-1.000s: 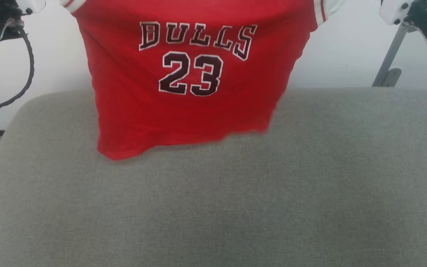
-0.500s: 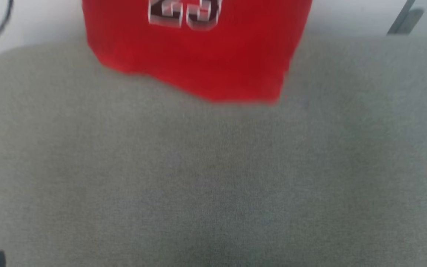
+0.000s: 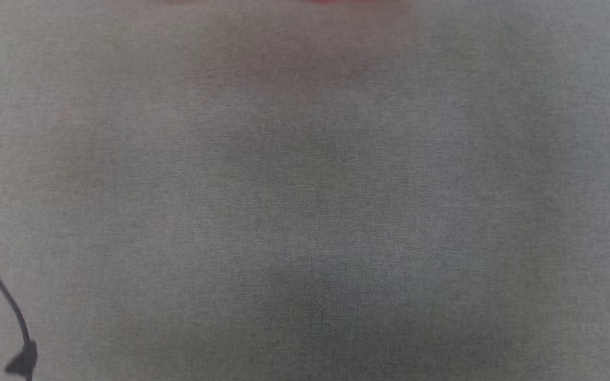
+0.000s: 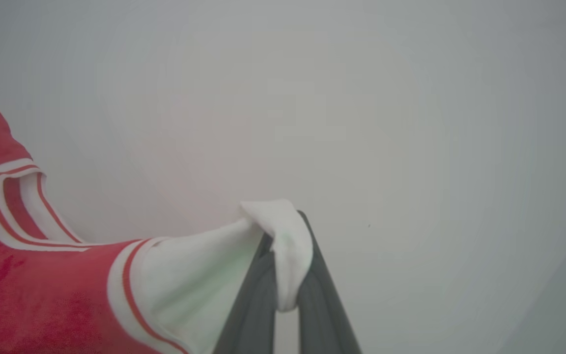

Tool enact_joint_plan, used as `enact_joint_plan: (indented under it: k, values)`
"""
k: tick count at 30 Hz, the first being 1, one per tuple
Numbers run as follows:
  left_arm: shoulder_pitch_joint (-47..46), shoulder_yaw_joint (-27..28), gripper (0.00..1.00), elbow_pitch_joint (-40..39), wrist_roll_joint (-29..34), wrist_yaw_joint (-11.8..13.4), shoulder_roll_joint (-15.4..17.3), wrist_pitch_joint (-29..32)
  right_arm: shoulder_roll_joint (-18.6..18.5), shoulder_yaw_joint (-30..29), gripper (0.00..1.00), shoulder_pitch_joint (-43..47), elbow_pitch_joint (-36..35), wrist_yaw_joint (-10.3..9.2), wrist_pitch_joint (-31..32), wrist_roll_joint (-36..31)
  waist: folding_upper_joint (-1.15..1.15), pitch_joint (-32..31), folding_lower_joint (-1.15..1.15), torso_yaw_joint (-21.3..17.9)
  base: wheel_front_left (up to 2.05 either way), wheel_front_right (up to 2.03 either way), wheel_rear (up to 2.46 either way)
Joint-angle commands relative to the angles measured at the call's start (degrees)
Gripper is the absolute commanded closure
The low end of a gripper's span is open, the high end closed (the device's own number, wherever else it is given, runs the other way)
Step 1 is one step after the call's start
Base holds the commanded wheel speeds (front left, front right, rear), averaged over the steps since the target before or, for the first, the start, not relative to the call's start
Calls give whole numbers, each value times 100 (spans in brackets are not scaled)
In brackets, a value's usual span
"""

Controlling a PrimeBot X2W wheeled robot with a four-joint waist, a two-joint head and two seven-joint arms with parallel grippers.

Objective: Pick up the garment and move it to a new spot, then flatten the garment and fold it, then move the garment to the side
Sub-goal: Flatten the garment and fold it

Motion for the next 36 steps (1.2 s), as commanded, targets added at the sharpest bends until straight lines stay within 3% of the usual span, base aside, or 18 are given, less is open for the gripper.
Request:
enact_joint_plan:
  k: [1, 7, 14, 23, 29, 36]
  values:
    - [190, -73, 100, 84, -104, -17, 6, -49, 29, 63, 100, 224, 45, 1, -33, 40, 0, -4, 0, 24, 0, 0, 0]
    - [1234, -744, 100, 70, -595, -22, 6, 252, 193, 618, 100, 1277, 259, 1, 133, 737, 0, -307, 0, 84, 0, 0, 0]
    - [2298, -1267, 100, -364, -1228, -23, 200, 640, -76, 1404, 100, 2379, -378, 1, 541, 1717, 0, -649, 0, 108, 0, 0, 0]
    - [3968, -1904, 100, -1410, -2019, -23, 894, 1116, -1110, 2315, 100, 3993, -1977, 1, 1210, 3015, 0, -1068, 0, 152, 0, 0, 0]
    - [5010, -2107, 100, -2249, -2288, -23, 1426, 1109, -1808, 2593, 100, 4873, -3075, 1, 1522, 3387, 0, -1247, 0, 167, 0, 0, 0]
    - [6073, -2234, 100, -3011, -2343, 281, 2001, 1203, -2573, 2854, 100, 5787, -4340, 1, 2128, 3658, 0, -1295, 0, 147, 0, 0, 0]
